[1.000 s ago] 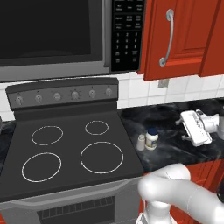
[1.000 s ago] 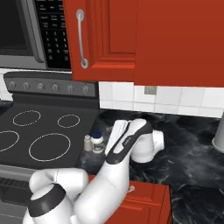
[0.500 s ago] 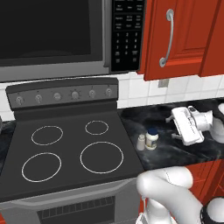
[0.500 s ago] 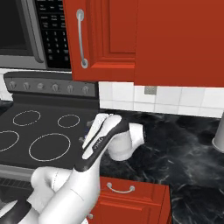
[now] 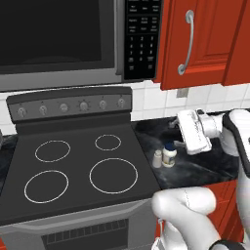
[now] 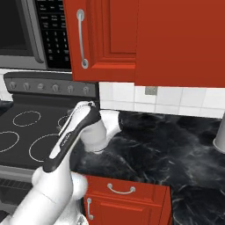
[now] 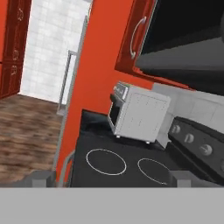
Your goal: Take 2 condiments from the cabinet and move them on the counter near the stove.Make sure the condiments are lined up with each other, next to each other.
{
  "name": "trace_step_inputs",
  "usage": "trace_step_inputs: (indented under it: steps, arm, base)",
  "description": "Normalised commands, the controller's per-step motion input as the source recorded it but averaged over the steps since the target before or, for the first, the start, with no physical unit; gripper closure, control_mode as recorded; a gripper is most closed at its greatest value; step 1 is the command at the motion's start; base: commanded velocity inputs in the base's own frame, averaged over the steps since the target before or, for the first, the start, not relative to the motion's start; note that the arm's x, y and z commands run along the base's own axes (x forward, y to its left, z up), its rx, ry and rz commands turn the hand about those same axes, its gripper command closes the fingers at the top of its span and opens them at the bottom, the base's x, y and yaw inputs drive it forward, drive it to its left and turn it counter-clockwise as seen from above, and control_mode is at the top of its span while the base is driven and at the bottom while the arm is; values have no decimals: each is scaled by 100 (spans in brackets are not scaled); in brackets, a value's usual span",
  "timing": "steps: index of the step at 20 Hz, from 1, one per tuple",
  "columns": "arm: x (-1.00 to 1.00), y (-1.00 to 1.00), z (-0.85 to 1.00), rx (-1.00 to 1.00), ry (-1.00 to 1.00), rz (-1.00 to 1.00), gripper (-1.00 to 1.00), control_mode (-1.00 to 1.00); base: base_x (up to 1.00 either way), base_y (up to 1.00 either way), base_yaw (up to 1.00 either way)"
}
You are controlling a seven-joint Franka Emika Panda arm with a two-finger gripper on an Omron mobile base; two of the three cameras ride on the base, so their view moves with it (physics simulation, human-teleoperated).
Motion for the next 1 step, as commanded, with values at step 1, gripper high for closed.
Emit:
trace_step_inputs:
  steps: [1]
  arm:
    - [0,50,58,-8,0,0,-100,-100]
  base:
    - [0,0,0]
